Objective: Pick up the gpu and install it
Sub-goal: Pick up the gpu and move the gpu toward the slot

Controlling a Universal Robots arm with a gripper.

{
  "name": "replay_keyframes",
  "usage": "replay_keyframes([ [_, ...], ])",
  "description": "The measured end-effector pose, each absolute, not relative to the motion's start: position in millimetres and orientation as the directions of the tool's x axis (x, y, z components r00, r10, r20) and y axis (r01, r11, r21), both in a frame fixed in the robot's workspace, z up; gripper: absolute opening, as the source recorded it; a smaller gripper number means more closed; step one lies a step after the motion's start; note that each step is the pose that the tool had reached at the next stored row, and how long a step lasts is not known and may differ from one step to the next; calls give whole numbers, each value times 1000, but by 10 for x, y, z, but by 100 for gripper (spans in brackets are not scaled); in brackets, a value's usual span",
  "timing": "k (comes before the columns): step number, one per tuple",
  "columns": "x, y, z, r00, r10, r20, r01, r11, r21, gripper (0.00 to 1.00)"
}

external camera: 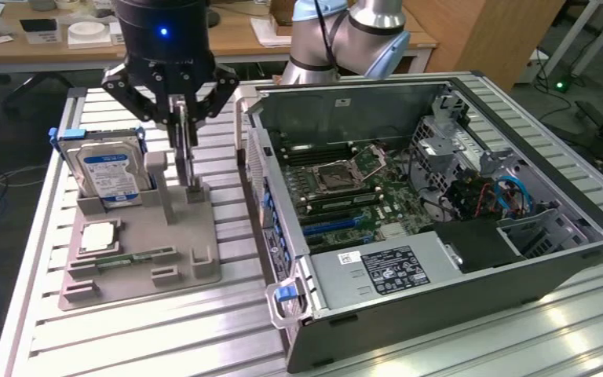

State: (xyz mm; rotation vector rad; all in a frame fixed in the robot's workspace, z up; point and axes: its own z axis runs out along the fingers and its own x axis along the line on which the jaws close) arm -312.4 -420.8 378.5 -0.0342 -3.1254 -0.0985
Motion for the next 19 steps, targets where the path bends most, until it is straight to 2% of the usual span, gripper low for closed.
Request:
replay_keyframes([
  [11,-3123,-4208,4029,-1000,13,15,14,998,63,28],
  [19,-3048,-4208,4031,-1000,13,15,14,998,63,28],
])
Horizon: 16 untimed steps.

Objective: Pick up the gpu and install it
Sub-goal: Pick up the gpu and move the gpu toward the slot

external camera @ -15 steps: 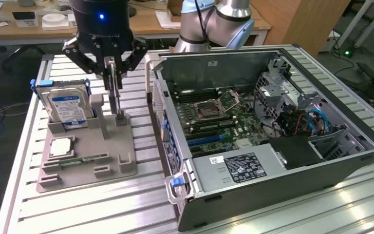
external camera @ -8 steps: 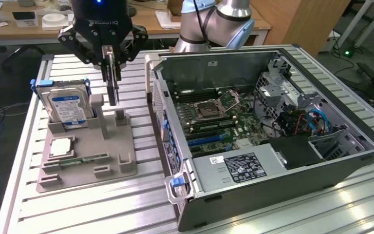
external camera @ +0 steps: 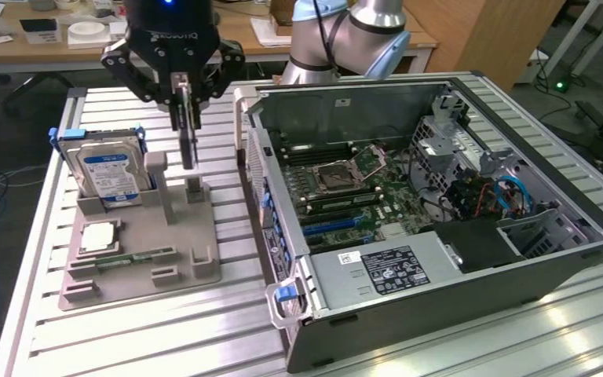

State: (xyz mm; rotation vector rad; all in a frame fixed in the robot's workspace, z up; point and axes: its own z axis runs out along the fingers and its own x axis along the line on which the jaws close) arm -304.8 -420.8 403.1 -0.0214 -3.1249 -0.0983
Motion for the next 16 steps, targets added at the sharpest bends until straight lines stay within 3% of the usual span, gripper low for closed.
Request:
replay_keyframes([
  [16,-2597,-4208,4025,-1000,13,15,14,998,63,28],
])
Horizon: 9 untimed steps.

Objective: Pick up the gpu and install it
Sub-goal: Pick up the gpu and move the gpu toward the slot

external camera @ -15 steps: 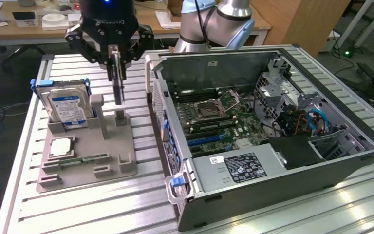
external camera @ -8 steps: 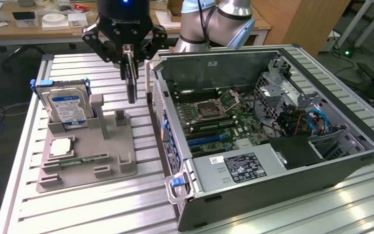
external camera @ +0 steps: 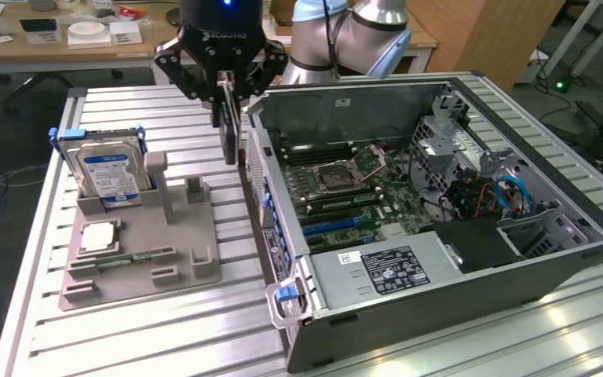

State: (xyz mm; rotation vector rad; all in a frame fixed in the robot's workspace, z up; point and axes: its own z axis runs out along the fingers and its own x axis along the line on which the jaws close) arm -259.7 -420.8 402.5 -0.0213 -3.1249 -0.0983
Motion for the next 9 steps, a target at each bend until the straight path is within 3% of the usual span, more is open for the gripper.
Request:
replay_keyframes([
  [9,-2392,-4208,4013,-1000,13,15,14,998,63,28],
])
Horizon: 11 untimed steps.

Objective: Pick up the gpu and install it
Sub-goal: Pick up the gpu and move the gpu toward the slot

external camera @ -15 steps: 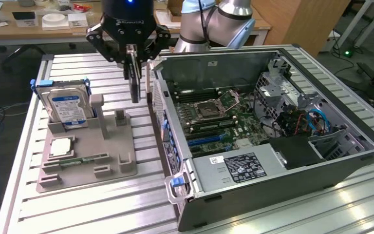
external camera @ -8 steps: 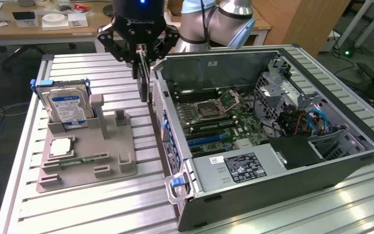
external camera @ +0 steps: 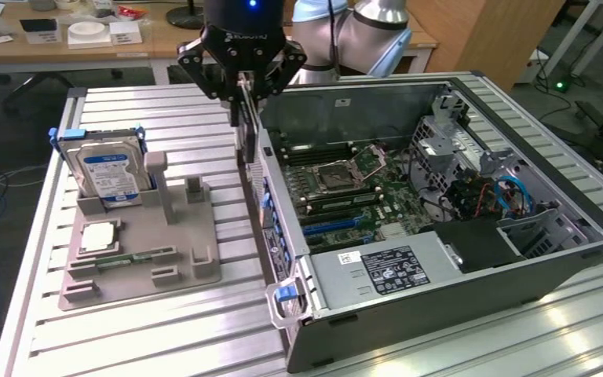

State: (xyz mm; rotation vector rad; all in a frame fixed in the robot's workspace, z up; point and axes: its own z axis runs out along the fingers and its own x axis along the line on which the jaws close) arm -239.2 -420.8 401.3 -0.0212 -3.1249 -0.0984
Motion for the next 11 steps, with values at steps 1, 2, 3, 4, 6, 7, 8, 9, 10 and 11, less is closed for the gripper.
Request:
replay_keyframes([
  [1,-2376,-4208,4011,-1000,13,15,14,998,63,28],
  [2,-2351,-4208,4008,-1000,13,15,14,998,63,28],
  [3,-2320,-4208,4006,-1000,13,15,14,998,63,28],
  [4,-2292,-4208,4005,-1000,13,15,14,998,63,28],
  [6,-2234,-4208,4002,-1000,13,15,14,998,63,28],
  [7,-2218,-4208,3999,-1000,13,15,14,998,63,28],
  [8,-2199,-4208,3996,-1000,13,15,14,998,63,28],
  [9,-2176,-4208,3994,-1000,13,15,14,998,63,28],
  [10,-2148,-4208,3992,-1000,13,15,14,998,63,28],
  [11,-2117,-4208,3991,-1000,13,15,14,998,63,28],
])
